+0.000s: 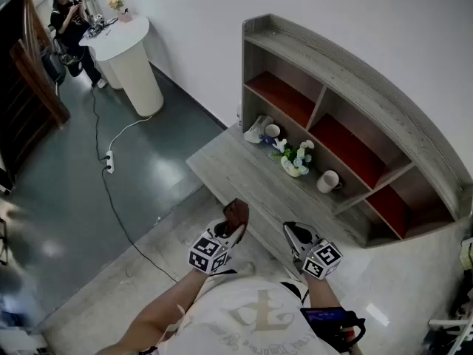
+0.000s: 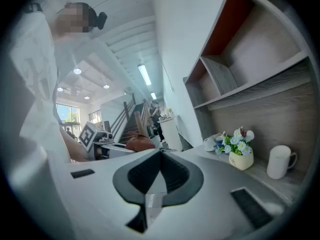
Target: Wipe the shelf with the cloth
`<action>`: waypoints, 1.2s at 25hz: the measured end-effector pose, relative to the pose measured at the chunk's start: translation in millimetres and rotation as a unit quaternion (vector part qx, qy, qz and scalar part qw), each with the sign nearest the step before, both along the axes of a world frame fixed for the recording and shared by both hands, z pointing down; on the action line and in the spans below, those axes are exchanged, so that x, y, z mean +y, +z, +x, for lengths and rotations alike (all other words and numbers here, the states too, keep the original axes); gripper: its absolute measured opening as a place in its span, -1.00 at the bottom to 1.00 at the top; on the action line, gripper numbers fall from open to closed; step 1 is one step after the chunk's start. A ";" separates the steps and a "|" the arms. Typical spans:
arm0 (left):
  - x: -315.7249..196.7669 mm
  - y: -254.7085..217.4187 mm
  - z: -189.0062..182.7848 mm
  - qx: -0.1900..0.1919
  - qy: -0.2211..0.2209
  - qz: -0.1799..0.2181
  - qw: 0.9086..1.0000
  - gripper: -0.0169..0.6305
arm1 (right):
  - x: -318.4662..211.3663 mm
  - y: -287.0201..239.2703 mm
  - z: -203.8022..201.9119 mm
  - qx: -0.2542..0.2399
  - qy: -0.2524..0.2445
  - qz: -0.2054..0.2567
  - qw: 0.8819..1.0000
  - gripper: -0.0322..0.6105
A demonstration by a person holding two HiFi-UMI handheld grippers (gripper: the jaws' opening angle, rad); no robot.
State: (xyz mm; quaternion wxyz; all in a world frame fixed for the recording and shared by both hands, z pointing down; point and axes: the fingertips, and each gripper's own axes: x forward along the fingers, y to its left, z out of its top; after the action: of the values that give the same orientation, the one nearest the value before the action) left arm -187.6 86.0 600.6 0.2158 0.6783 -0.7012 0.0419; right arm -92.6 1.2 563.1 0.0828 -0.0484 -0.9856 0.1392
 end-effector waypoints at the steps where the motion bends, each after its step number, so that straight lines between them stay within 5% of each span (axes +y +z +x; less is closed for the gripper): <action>1: -0.7 0.1 0.7 0.000 0.002 0.000 1.000 -0.64 | 0.4 0.6 0.6 0.001 0.002 -0.001 1.000 -0.89; 16: -4.7 1.1 -1.3 0.003 0.021 0.002 1.000 -0.64 | -3.6 -3.2 2.2 -0.006 0.033 -0.003 0.999 -0.89; 30: 30.6 2.5 -32.9 0.008 -0.048 0.000 0.999 -0.64 | 10.7 -0.5 -24.4 -0.007 -0.003 -0.005 1.000 -0.89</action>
State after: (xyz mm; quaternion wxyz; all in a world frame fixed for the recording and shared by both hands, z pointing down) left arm -220.5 116.6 603.1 0.2232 0.6437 -0.7315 0.0264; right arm -117.0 11.9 562.7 0.0756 -0.0524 -0.9854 0.1432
